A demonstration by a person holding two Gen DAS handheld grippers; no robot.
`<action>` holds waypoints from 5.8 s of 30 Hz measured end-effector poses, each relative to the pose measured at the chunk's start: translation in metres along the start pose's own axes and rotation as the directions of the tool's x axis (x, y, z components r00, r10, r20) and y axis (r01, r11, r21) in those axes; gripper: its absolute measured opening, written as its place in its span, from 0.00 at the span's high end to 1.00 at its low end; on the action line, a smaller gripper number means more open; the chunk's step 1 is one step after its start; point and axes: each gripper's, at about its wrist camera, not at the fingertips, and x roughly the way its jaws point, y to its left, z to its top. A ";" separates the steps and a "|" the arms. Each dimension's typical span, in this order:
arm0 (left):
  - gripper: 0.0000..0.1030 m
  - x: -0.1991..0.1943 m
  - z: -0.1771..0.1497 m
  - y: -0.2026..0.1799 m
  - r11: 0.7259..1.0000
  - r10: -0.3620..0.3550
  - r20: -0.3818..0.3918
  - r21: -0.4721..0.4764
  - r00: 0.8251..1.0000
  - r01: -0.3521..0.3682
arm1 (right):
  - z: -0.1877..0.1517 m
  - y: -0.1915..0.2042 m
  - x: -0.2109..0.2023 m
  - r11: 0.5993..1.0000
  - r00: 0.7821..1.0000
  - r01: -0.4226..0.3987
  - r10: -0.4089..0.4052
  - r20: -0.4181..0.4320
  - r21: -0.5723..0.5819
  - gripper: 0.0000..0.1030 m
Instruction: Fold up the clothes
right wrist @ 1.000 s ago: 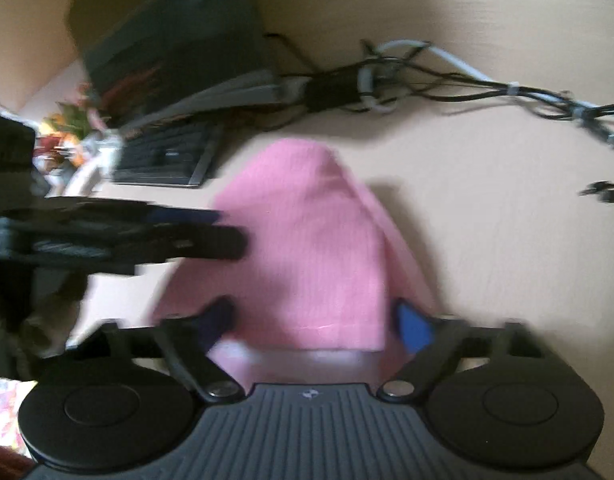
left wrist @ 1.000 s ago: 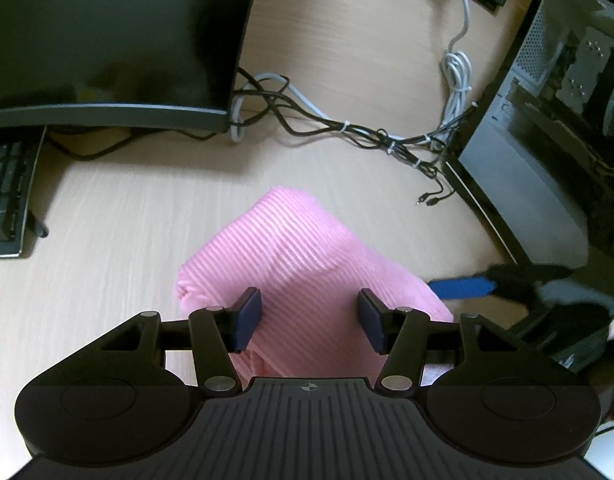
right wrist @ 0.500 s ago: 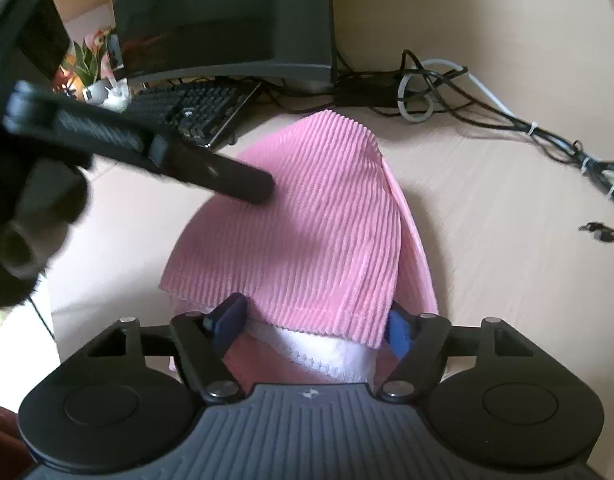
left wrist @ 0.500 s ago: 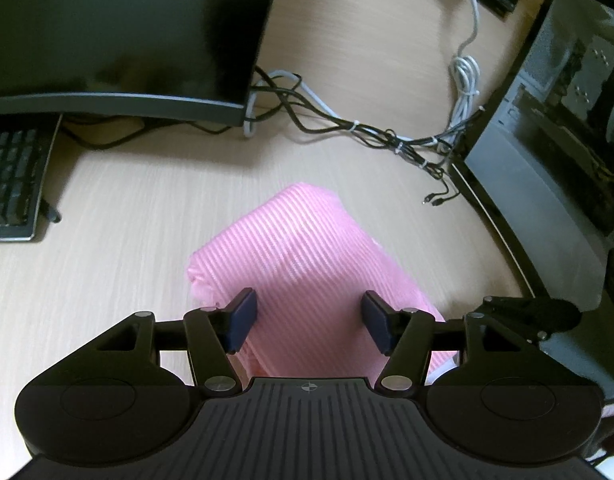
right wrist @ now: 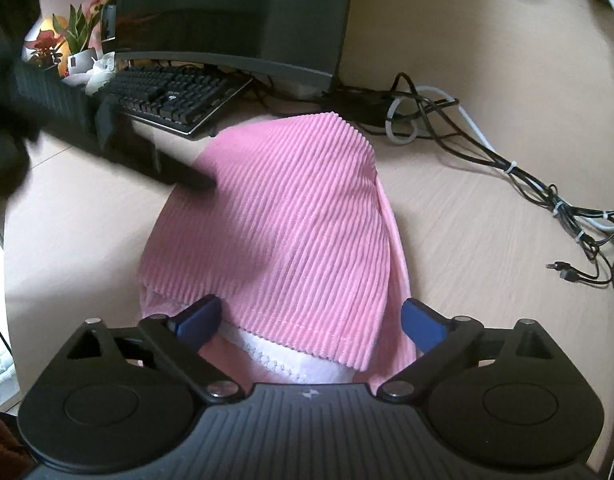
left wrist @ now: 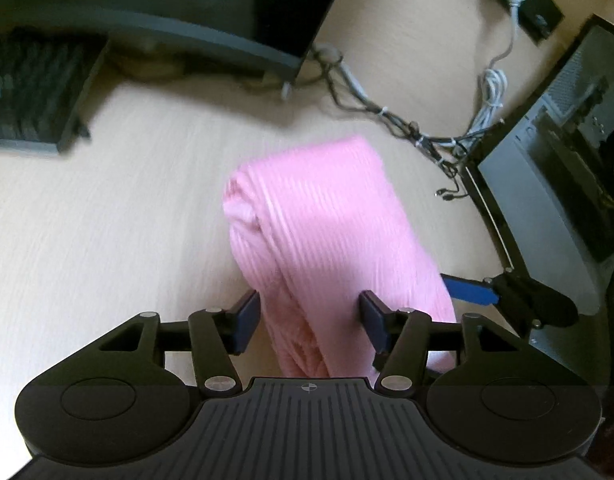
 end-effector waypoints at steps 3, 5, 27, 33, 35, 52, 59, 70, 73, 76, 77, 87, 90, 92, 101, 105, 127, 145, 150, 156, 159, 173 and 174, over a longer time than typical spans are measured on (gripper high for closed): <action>0.45 -0.023 0.016 -0.008 0.997 -0.072 0.114 -0.006 0.991 0.073 | -0.001 -0.002 0.001 1.000 1.000 -0.002 0.002 0.001 0.022 0.06; 0.44 -0.019 0.032 -0.016 0.990 -0.142 0.135 0.001 0.981 0.143 | 0.000 0.000 0.001 1.000 1.000 0.003 -0.003 0.005 0.008 0.06; 0.19 0.007 0.025 -0.022 0.994 -0.017 0.100 -0.108 0.995 0.028 | 0.000 -0.006 0.005 1.000 1.000 0.019 -0.019 -0.013 -0.011 0.00; 0.29 0.008 -0.007 -0.014 0.986 0.081 0.013 -0.147 0.997 -0.078 | 0.007 -0.033 -0.011 0.982 0.985 -0.165 0.169 -0.036 0.091 0.00; 0.29 0.011 -0.012 -0.014 0.987 0.087 0.009 -0.134 0.996 -0.085 | 0.007 -0.054 -0.019 0.955 0.973 -0.221 0.231 -0.024 0.197 0.00; 0.34 -0.008 -0.027 0.009 0.987 0.128 0.014 -0.103 0.992 -0.126 | 0.026 -0.034 0.029 0.896 0.935 -0.320 0.351 -0.053 0.308 0.44; 0.36 -0.036 -0.024 0.062 0.962 0.210 0.045 -0.185 0.977 -0.199 | 0.065 0.028 0.071 0.909 0.930 -0.351 0.366 -0.030 0.223 0.43; 0.37 -0.048 0.003 0.126 0.964 0.236 0.070 -0.142 0.969 -0.224 | 0.097 0.069 0.099 0.941 0.957 -0.286 0.290 0.003 0.178 0.35; 0.35 -0.050 0.003 0.136 0.973 0.202 0.072 -0.127 0.977 -0.192 | 0.094 0.073 0.098 0.946 0.968 -0.247 0.250 0.011 0.211 0.27; 0.33 -0.049 0.003 0.145 0.981 0.156 0.066 -0.131 0.986 -0.147 | 0.088 0.076 0.085 0.955 0.979 -0.204 0.205 0.018 0.216 0.26; 0.33 -0.049 0.003 0.147 0.983 0.144 0.066 -0.128 0.987 -0.134 | 0.085 0.078 0.078 0.960 0.982 -0.189 0.188 0.022 0.207 0.26; 0.36 -0.098 0.046 0.141 0.999 -0.052 0.242 0.000 0.969 0.053 | 0.088 0.137 0.039 0.997 0.991 -0.047 0.055 0.124 -0.064 0.26; 0.35 -0.076 0.066 0.145 0.996 -0.086 0.231 0.021 0.969 0.084 | 0.091 0.157 0.046 0.990 0.993 -0.070 0.082 0.089 -0.123 0.26; 0.37 -0.050 0.073 0.156 0.997 -0.076 0.184 -0.004 0.980 0.078 | 0.090 0.171 0.058 0.982 0.995 -0.089 0.096 0.034 -0.168 0.26; 0.43 -0.006 0.062 0.185 0.996 -0.067 0.102 -0.050 0.993 0.072 | 0.089 0.176 0.072 0.981 0.996 -0.088 0.084 -0.030 -0.176 0.20; 0.43 -0.023 0.060 0.187 0.995 -0.057 0.123 -0.071 0.991 0.066 | 0.100 0.151 0.039 0.990 0.992 -0.129 0.130 0.004 -0.063 0.16; 0.26 -0.029 0.035 0.186 0.997 0.078 0.140 0.007 0.987 -0.080 | 0.084 0.150 0.047 0.986 0.986 -0.161 0.162 0.032 -0.041 0.25; 0.22 -0.030 0.036 0.187 0.995 0.101 0.125 -0.006 0.987 -0.101 | 0.091 0.149 0.098 0.999 1.000 -0.021 0.021 -0.012 -0.046 0.00; 0.20 -0.035 0.032 0.182 0.990 0.139 0.142 -0.042 0.980 -0.134 | 0.081 0.137 0.075 0.999 0.999 -0.041 0.041 0.014 -0.005 0.00; 0.22 -0.069 0.008 0.155 0.974 0.224 0.204 -0.078 0.953 -0.212 | 0.061 0.114 0.023 0.995 0.994 -0.073 0.068 0.081 0.068 0.00; 0.20 -0.096 -0.019 0.128 0.963 0.268 0.228 -0.096 0.936 -0.253 | 0.048 0.101 -0.003 0.990 0.989 -0.095 0.081 0.122 0.107 0.00; 0.00 -0.142 -0.144 0.011 0.833 0.548 0.282 -0.276 0.788 -0.480 | -0.038 0.088 -0.065 0.990 0.952 -0.061 0.019 0.305 0.129 0.00; 0.00 -0.145 -0.146 0.007 0.825 0.562 0.305 -0.273 0.769 -0.495 | -0.038 0.087 -0.066 0.989 0.952 -0.062 0.019 0.307 0.132 0.00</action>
